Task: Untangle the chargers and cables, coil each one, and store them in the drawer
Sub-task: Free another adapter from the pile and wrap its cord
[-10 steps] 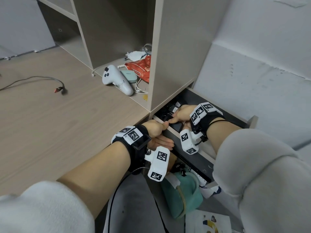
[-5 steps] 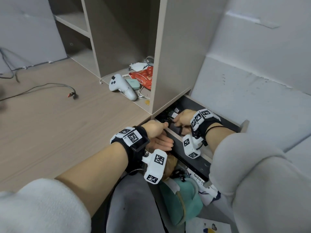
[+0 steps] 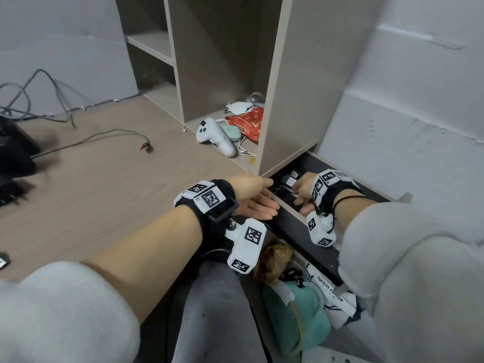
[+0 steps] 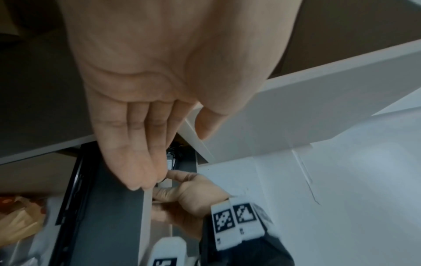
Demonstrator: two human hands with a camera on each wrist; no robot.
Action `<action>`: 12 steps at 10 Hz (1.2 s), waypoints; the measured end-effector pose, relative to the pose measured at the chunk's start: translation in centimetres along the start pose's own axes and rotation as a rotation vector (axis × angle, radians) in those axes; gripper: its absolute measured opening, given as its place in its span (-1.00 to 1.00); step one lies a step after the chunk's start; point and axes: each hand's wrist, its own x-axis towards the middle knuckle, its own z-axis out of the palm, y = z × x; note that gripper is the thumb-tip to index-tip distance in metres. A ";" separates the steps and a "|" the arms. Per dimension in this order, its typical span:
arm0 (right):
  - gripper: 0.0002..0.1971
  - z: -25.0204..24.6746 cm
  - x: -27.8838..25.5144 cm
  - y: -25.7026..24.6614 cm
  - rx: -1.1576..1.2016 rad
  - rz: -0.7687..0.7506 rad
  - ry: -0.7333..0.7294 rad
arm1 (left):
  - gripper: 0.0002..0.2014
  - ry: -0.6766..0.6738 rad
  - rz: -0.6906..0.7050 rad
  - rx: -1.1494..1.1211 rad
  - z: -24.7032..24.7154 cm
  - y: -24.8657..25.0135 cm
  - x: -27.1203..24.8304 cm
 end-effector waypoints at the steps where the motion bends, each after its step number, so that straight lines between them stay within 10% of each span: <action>1: -0.53 -0.6 -0.3 0.2 0.001 0.001 0.059 | -0.61 0.029 0.042 -0.003 -1.3 1.2 -1.0; 6: -0.95 -1.1 -18.8 -19.2 0.310 -0.566 0.099 | -0.73 0.732 0.531 0.402 -16.3 4.3 -17.3; 10: -0.69 9.9 -20.2 -41.4 0.116 -0.930 0.114 | -0.47 1.086 0.122 0.843 -37.7 -2.7 -31.3; 12: -0.24 15.1 -17.3 -48.2 -0.074 -0.942 0.101 | -0.12 0.894 -0.195 1.040 -43.4 -5.5 -31.6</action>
